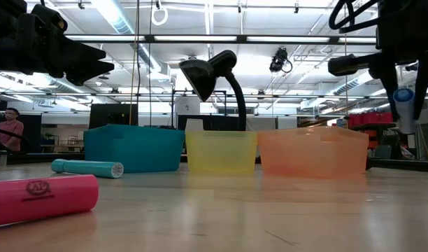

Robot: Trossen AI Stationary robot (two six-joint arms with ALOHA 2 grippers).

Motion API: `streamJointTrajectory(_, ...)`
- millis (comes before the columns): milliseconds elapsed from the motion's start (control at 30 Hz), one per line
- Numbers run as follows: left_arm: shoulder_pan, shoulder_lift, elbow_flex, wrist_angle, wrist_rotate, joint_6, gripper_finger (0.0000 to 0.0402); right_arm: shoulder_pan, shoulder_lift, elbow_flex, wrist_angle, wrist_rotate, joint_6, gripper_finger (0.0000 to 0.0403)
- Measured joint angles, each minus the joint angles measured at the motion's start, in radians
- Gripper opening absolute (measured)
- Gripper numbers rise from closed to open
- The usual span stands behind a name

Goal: Pick & Place Markers
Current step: Put the middle blue highlighter pen into the yellow bin

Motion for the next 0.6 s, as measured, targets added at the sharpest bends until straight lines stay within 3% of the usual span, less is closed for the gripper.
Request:
streamJointTrajectory(300,0.000,0.000,0.000,0.000,0.000,0.000,0.0286,0.000,0.000,0.013,-0.025,0.106,-0.160,0.0047)
streamJointTrajectory(600,0.000,0.000,0.000,0.000,0.000,0.000,0.0286,-0.029,0.074,0.176,-0.056,0.159,-0.259,0.0047)
